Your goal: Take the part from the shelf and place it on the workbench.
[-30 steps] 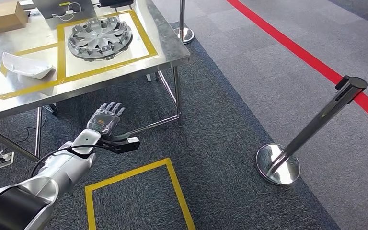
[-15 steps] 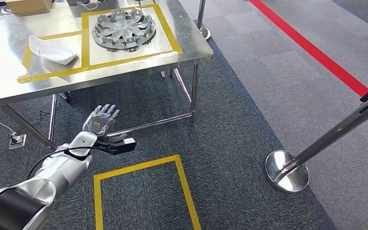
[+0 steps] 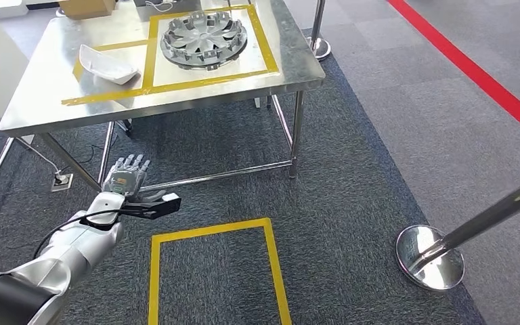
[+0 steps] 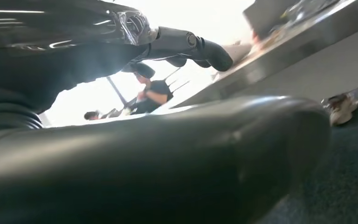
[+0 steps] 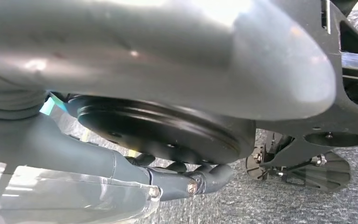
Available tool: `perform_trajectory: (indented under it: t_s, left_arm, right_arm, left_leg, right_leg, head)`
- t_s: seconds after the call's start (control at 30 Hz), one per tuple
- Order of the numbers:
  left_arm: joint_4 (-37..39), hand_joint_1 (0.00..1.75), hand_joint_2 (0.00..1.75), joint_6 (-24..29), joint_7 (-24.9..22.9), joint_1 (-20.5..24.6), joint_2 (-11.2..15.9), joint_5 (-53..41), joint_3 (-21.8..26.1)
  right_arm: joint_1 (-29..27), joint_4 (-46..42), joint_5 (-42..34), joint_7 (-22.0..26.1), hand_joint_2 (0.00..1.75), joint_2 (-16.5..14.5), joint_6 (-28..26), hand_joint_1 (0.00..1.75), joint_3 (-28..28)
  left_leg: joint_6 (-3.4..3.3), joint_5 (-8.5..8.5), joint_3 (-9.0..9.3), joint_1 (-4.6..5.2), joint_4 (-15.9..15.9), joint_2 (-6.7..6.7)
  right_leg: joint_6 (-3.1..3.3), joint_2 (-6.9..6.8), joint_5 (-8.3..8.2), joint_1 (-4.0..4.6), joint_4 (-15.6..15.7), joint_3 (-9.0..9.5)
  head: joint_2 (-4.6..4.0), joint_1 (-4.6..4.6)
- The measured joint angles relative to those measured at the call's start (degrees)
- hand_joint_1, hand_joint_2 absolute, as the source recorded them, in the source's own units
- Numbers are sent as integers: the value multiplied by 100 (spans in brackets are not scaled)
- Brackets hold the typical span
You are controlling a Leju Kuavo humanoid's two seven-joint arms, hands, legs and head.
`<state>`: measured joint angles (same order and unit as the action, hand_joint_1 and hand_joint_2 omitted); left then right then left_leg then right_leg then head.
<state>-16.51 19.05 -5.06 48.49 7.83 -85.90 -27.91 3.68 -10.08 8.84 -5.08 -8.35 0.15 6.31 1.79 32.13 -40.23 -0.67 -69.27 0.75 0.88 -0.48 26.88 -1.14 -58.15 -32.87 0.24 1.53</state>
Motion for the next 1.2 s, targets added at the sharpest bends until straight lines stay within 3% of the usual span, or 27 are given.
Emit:
perform_trajectory:
  t_s: [0.07,0.1,0.17,0.23,0.3,0.37,0.43,0.5,0.57,0.63,0.67,0.77,0.83,0.9,0.97,1.03,1.1,1.13,1.17,1.2]
  left_arm:
    - [7,0,0,25,-9,-131,3,133,104]
    - [11,0,0,61,-10,-207,8,220,170]
    - [15,0,0,221,5,-373,16,465,370]
    - [-3,0,0,466,59,-550,16,743,643]
    - [-28,0,0,683,131,-746,16,938,914]
    - [-39,0,0,789,183,-939,35,1018,1123]
    - [-54,0,0,808,204,-1057,50,1036,1263]
    - [-67,0,0,807,209,-1101,48,1046,1345]
    - [-68,0,0,820,207,-1159,44,1078,1412]
    - [-71,0,0,929,187,-1319,43,1143,1522]
    - [-76,0,0,1043,165,-1438,44,1175,1596]
    - [-103,0,0,1463,76,-1801,64,1255,1847]
    - [-109,0,0,1579,29,-1993,103,1305,2006]
    - [-108,0,0,1550,-8,-2176,141,1396,2159]
    - [-105,0,0,1437,-46,-2346,153,1582,2350]
    - [-90,0,0,1333,-80,-2502,143,1833,2618]
    - [-63,0,0,1298,-91,-2675,119,1996,2887]
    - [-50,0,0,1283,-91,-2755,105,2033,2991]
    - [-39,0,0,1261,-91,-2819,96,2062,3074]
    - [-31,0,0,1233,-91,-2865,90,2095,3148]
  right_arm:
    - [-6,0,-14,-15,0,3,0,0,3]
    - [-8,0,-23,-25,0,4,0,0,4]
    - [-9,0,-45,-46,0,5,0,0,10]
    - [-11,0,-74,-60,0,7,0,0,21]
    - [-25,0,-100,-62,0,11,0,0,32]
    - [-35,0,-111,-62,0,15,-1,0,39]
    - [-36,-1,-113,-62,0,22,-1,0,45]
    - [-27,-2,-112,-61,0,26,6,0,48]
    - [-12,-2,-108,-60,0,23,20,0,48]
    - [-9,-2,-95,-61,0,20,32,0,49]
    - [-9,-2,-81,-66,0,19,34,0,49]
    - [-17,-1,-40,-92,0,17,27,0,51]
    - [-22,0,-31,-100,0,9,23,0,56]
    - [-13,0,-32,-120,0,-5,22,0,64]
    - [-2,-1,-37,-173,0,-17,25,0,74]
    - [-2,-2,-35,-243,0,-21,28,0,86]
    - [-3,-2,-31,-290,0,-21,31,0,101]
    - [-3,-2,-31,-304,0,-21,31,0,108]
    - [-2,-2,-31,-317,0,-20,31,0,115]
    - [-1,-2,-31,-331,0,-20,31,0,120]
  left_leg:
    - [25,112,-211,-20,-448,-39]
    - [30,45,-188,-31,-408,-48]
    - [30,-263,113,-45,162,-135]
    - [13,-514,525,-19,950,-387]
    - [-36,-556,672,25,1262,-491]
    - [-113,-581,664,27,1269,-357]
    - [-191,-626,677,-5,1293,-228]
    - [-236,-652,673,-25,1302,-119]
    - [-252,-657,660,-16,1302,-15]
    - [-259,-660,659,-3,1298,115]
    - [-258,-659,662,1,1294,175]
    - [-212,-631,650,8,1236,315]
    - [-158,-616,615,18,1196,370]
    - [-118,-621,598,9,1199,385]
    - [-76,-526,537,4,1084,256]
    - [-31,-212,283,4,527,54]
    - [-7,104,-69,-1,-242,-30]
    - [-4,142,-162,-3,-439,-39]
    - [-7,79,-146,-4,-414,-42]
    - [-15,-74,-3,-4,-144,-49]
  right_leg:
    - [4,-96,1,-1,-1,-6]
    - [3,-137,2,-2,-1,-4]
    - [-3,-232,9,-4,-2,3]
    - [-34,-333,24,23,-3,17]
    - [-89,-427,40,54,3,36]
    - [-155,-522,54,53,21,56]
    - [-212,-398,201,40,-142,3]
    - [-235,-147,502,31,-616,-192]
    - [-239,-34,793,36,-1266,-473]
    - [-224,10,860,41,-1635,-630]
    - [-209,22,751,42,-1532,-579]
    - [-168,115,239,21,-428,-85]
    - [-142,182,164,23,-95,60]
    - [-88,180,157,34,-94,65]
    - [-23,156,134,23,-82,69]
    - [22,123,122,17,-75,65]
    - [39,85,121,22,-76,58]
    - [40,64,122,23,-76,57]
    - [40,43,123,23,-77,58]
    - [38,21,124,23,-76,62]
  head:
    - [0,1]
    - [0,2]
    - [0,2]
    - [0,-1]
    - [0,-7]
    - [0,-8]
    - [0,-20]
    - [0,-38]
    - [0,-42]
    - [0,-43]
    - [0,-42]
    - [0,-44]
    - [0,-37]
    - [0,-33]
    - [0,-18]
    - [0,13]
    - [0,27]
    - [0,27]
    - [0,27]
    - [0,26]
